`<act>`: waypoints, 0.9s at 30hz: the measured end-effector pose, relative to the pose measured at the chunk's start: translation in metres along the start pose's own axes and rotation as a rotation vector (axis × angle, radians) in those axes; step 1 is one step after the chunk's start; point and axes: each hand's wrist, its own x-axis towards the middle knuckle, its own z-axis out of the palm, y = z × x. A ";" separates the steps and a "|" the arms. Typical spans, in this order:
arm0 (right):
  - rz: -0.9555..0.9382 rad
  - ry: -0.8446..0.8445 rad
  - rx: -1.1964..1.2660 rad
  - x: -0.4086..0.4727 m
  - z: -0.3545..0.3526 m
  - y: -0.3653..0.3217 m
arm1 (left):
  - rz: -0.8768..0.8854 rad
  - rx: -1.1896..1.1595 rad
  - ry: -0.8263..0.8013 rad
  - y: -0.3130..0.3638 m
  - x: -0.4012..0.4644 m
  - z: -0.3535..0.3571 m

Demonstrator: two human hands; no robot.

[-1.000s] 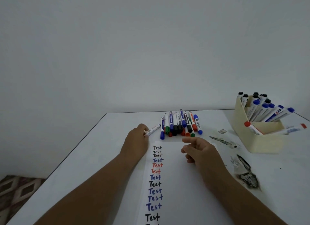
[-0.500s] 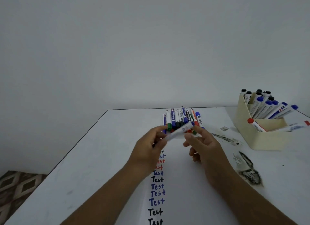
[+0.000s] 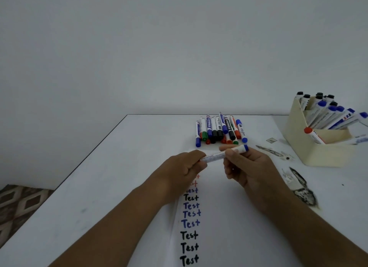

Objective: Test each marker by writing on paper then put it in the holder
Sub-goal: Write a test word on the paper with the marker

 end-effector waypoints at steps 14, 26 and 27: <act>-0.039 0.089 0.099 -0.001 0.004 0.002 | 0.112 -0.141 0.172 0.012 -0.006 0.003; -0.124 0.197 0.041 -0.009 0.015 -0.002 | 0.152 -0.199 0.272 0.021 -0.006 0.010; -0.126 0.210 0.033 -0.009 0.016 -0.002 | 0.153 -0.195 0.277 0.021 -0.006 0.010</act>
